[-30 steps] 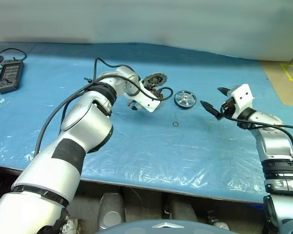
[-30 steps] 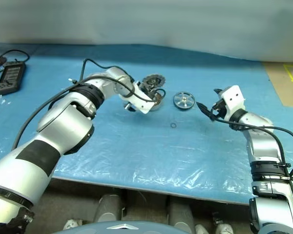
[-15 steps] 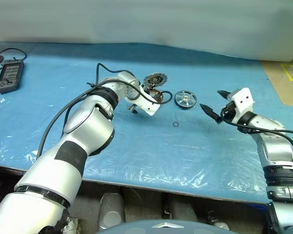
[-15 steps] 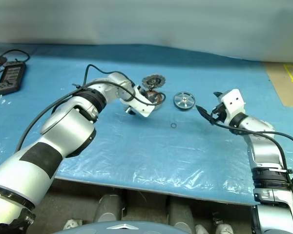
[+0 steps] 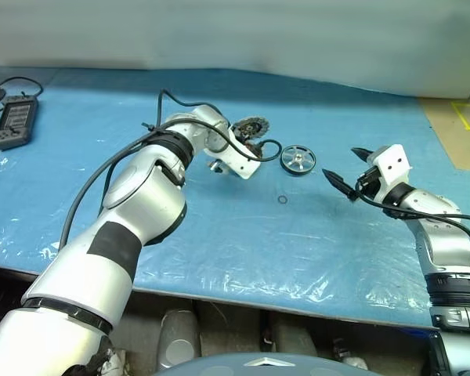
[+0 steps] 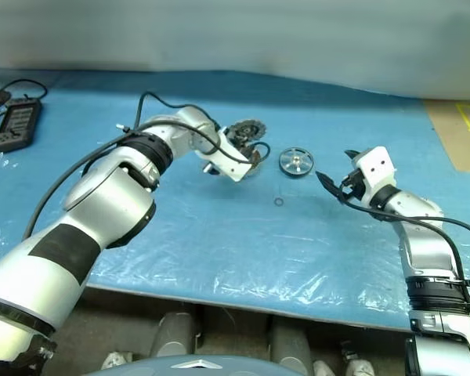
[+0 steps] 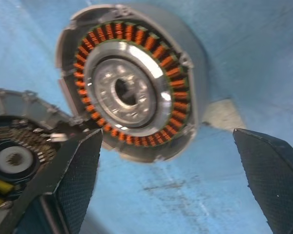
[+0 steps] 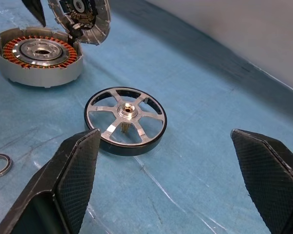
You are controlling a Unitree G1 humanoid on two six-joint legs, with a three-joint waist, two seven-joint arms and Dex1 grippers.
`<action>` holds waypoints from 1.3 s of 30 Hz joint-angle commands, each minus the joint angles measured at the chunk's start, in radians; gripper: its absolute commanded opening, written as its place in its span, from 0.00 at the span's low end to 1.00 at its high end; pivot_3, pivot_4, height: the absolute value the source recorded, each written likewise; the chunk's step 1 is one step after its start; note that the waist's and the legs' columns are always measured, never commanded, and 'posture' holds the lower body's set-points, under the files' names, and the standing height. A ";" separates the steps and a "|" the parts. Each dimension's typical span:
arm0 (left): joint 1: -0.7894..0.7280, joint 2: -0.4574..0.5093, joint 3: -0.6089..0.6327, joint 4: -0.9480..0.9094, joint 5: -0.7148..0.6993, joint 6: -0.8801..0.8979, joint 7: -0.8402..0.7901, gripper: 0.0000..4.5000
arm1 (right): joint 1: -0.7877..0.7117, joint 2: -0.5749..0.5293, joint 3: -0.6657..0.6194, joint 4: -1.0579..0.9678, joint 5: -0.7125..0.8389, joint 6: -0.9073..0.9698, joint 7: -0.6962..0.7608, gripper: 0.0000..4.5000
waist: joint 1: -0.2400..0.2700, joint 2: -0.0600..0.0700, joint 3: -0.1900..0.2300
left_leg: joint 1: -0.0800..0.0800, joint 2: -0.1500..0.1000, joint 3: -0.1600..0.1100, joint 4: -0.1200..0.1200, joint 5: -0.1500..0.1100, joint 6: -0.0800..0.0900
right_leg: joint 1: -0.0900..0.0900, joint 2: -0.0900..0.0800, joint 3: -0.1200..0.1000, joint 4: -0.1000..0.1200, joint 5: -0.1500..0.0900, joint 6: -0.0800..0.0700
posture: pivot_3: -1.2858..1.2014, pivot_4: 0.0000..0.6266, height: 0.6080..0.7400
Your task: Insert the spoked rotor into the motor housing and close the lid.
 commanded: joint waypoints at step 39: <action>0.032 -0.042 -0.007 -0.003 0.013 0.063 0.021 1.00 | 0.022 -0.014 -0.048 -0.028 0.010 -0.023 -0.033 0.99 | 0.001 0.000 0.000 | 0.000 -0.001 0.000 0.000 0.000 0.000 | 0.000 -0.001 0.000 -0.001 0.000 0.000 | 0.52 0.24 1.00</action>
